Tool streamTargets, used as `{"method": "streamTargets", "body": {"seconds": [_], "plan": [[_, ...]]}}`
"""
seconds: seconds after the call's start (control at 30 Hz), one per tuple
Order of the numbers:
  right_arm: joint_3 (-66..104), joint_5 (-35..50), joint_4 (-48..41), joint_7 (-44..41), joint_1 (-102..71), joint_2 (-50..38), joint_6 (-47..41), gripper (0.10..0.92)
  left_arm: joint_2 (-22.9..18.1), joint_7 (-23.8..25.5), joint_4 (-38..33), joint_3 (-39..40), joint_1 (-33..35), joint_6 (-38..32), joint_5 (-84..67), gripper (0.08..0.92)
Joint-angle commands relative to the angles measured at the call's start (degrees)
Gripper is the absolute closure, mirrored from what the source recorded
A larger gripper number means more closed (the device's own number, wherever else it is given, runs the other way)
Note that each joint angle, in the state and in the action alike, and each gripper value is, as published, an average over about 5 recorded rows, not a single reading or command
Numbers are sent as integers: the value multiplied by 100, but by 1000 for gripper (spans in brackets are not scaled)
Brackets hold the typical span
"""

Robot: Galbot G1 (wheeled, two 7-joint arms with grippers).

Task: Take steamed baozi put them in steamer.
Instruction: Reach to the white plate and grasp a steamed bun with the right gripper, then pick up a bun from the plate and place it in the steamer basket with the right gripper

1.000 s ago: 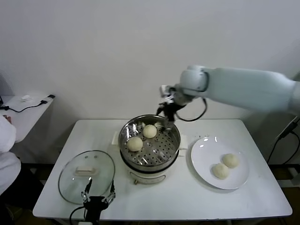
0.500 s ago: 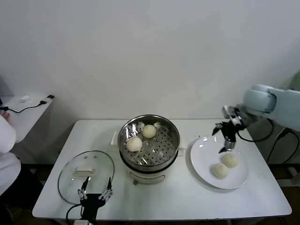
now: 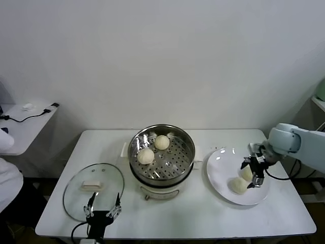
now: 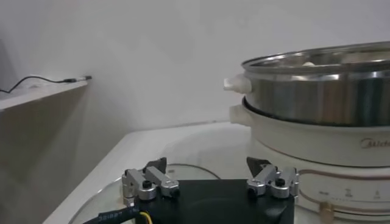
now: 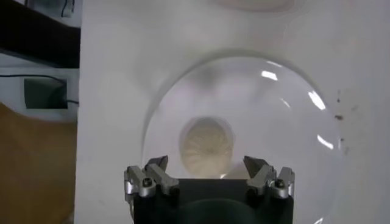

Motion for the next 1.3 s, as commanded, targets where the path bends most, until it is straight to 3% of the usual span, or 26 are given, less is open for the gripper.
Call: {"method": "streamTargets", "body": {"seconds": [0.03, 0.57, 0.9, 1.3], "plan": [[840, -431, -281, 407, -1236, -32, -223, 203, 36, -1, 19, 11, -6, -11, 5, 177], [942, -335, -510, 479, -1379, 377, -340, 211, 52, -22, 90, 1, -15, -53, 28, 177], [987, -374, -445, 364, -1249, 329, -328, 348, 35, -33, 60, 14, 2, -49, 38, 177], [656, -230, -260, -1058, 1168, 457, 802, 374, 26, -19, 24, 58, -35, -24, 39, 177]]}}
